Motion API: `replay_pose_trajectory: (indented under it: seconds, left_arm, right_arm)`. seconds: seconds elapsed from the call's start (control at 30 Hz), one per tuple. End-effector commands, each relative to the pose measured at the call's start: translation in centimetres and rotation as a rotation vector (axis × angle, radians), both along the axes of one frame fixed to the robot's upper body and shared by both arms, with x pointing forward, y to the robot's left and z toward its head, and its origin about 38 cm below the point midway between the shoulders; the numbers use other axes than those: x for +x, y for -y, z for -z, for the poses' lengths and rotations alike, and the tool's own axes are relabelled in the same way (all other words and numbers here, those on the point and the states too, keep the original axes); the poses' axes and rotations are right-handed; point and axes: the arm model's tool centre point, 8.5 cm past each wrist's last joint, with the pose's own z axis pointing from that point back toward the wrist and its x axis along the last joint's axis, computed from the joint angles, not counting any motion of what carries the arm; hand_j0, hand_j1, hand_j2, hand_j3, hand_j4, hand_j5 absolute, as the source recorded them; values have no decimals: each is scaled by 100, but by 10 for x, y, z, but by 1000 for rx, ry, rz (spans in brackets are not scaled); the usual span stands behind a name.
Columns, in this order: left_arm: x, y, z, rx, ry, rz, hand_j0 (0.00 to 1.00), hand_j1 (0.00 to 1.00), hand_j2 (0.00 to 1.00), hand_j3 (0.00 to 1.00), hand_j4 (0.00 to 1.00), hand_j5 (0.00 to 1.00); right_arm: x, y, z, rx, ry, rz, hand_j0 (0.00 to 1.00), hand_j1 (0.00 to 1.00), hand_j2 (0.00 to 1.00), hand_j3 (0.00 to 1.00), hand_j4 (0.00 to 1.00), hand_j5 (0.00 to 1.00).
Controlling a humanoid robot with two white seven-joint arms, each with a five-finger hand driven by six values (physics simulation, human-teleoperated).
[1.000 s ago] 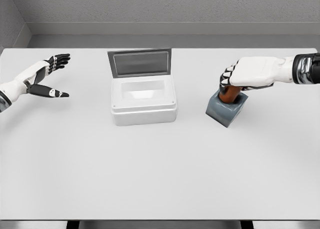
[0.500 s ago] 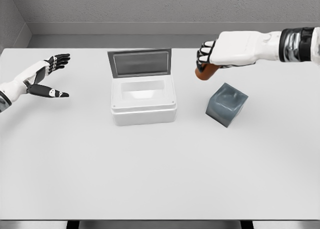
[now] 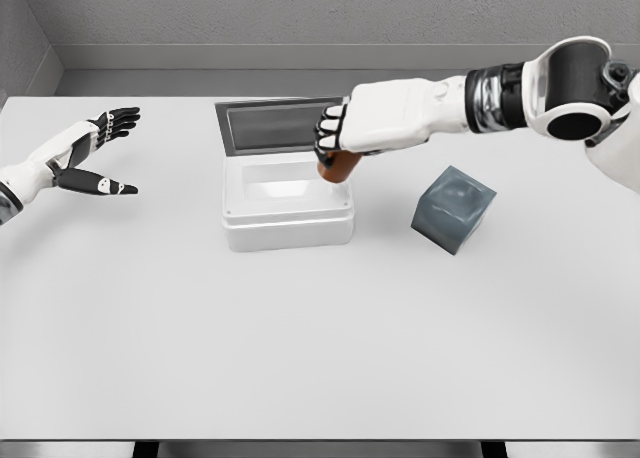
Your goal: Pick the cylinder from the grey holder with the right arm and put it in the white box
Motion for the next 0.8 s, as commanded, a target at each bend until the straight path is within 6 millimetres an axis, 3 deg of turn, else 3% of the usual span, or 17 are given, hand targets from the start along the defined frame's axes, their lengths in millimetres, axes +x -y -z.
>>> replay_pose_trajectory:
  seconds: [0.0, 0.77]
  left_arm:
    - [0, -1, -1, -7, 2, -4, 100, 100, 100, 100, 100, 100]
    - [0, 0, -1, -9, 5, 0, 100, 100, 100, 100, 100, 100]
  right_arm:
    - [6, -2, 5, 5, -21, 14, 23, 23, 23, 23, 23, 23]
    - [23, -7, 22, -19, -68, 52, 23, 23, 23, 23, 23, 23]
